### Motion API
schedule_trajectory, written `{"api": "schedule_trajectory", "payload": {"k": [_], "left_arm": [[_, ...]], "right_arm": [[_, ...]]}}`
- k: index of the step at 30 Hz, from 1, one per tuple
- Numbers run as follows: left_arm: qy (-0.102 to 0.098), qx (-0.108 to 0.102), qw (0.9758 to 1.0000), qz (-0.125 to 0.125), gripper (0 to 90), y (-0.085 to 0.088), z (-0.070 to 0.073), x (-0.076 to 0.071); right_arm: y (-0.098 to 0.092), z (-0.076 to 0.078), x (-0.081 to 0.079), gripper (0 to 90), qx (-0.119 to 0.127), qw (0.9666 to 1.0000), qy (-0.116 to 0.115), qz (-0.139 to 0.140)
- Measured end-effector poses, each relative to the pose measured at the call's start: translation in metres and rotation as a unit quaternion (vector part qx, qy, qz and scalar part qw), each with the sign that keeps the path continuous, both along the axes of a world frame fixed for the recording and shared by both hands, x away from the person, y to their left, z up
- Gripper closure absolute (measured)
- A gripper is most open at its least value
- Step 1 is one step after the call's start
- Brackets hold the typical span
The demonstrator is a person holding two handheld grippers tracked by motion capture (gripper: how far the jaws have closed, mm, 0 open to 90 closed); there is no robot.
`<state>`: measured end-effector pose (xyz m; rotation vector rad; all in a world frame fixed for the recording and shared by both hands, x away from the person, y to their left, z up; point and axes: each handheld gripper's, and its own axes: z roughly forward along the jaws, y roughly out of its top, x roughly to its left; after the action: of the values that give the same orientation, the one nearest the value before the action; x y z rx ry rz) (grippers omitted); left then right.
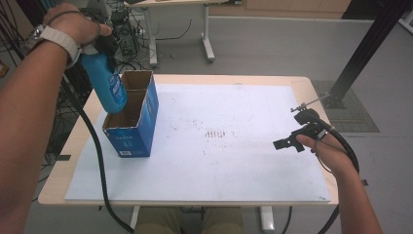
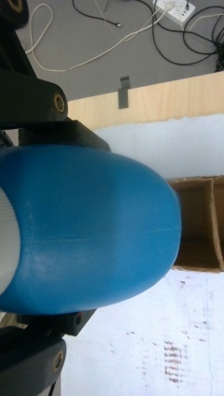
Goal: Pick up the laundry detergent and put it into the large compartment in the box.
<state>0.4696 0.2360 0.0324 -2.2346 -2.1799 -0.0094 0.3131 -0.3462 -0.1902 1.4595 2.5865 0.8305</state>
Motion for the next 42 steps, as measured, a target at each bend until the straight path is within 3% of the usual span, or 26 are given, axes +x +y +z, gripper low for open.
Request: {"api": "schedule_trajectory", "payload": {"k": [10,12,17,31,42], "left_arm": [[0.006,-0.005,1.0,-0.005,38.6,-0.001,-0.024,0.005],[0.016,-0.003,0.9998,-0.007,38.5,-0.003,-0.03,0.007],[0.012,0.002,0.9998,-0.014,38.6,-0.007,-0.044,0.008],[0.019,-0.01,0.9997,-0.009,38.5,-0.001,-0.079,0.01],[0.023,-0.003,0.9997,-0.008,38.5,-0.004,-0.098,0.013]], "right_arm": [[-0.002,-0.003,-0.001,7.8,0.002,1.0,0.0,0.0],[-0.002,-0.004,-0.001,7.8,0.004,1.0,0.003,-0.002],[-0.002,-0.006,-0.001,7.8,0.003,1.0,0.005,-0.002],[-0.001,-0.008,-0.001,7.8,0.003,1.0,0.005,0.001],[-0.002,-0.011,-0.002,7.8,0.004,1.0,0.005,-0.001]]}}
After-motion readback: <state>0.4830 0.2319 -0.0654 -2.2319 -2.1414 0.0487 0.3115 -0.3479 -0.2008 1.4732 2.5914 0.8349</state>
